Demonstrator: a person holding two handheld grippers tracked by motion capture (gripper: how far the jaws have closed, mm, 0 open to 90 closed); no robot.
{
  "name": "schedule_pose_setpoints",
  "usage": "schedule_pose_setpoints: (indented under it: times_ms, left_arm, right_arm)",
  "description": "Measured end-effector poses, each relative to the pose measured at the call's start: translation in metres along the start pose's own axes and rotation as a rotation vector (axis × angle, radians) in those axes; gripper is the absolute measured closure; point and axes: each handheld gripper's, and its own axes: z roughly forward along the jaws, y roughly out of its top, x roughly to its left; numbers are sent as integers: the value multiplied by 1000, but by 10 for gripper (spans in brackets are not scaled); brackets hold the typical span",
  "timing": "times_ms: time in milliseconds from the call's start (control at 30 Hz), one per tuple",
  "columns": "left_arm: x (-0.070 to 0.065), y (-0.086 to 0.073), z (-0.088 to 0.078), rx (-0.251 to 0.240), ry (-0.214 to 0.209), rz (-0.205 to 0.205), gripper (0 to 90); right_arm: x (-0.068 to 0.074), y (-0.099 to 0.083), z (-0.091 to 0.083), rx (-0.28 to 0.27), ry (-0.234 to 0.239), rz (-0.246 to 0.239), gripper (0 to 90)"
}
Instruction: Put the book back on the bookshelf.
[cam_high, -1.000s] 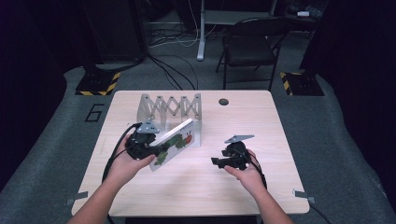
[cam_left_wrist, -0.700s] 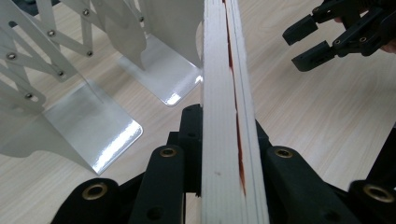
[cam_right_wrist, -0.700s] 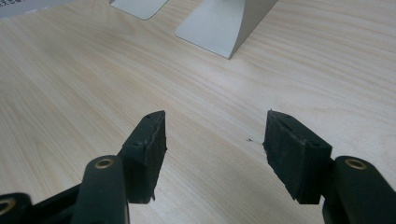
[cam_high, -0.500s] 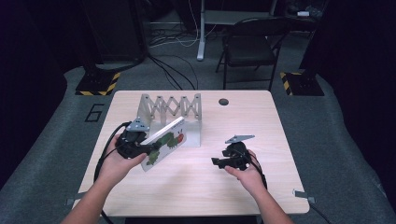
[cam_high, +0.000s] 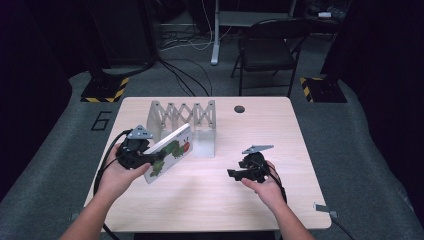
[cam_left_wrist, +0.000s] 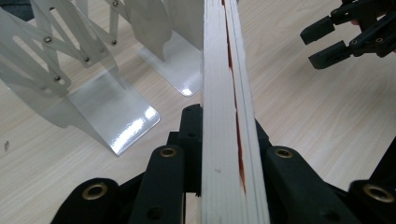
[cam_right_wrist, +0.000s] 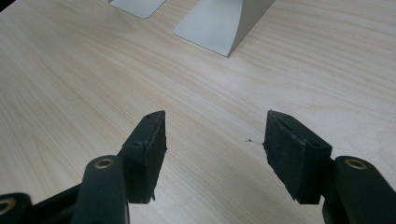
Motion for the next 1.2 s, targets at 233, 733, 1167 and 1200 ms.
schedule_pose_setpoints:
  times_ms: [233, 733, 1167, 1200]
  left_arm:
    - [6, 1, -10, -8, 17, -18, 760]
    - [20, -3, -23, -23, 54, -72, 760]
    - [34, -8, -27, -24, 105, -133, 760]
    - [34, -8, -27, -34, 112, -140, 760]
  right_arm:
    - [-1, -1, 0, 2, -3, -4, 389]
    - [-1, -2, 2, 5, 1, -3, 389]
    - [1, -2, 1, 26, 0, 19, 389]
    - [0, -2, 1, 24, 2, 7, 389]
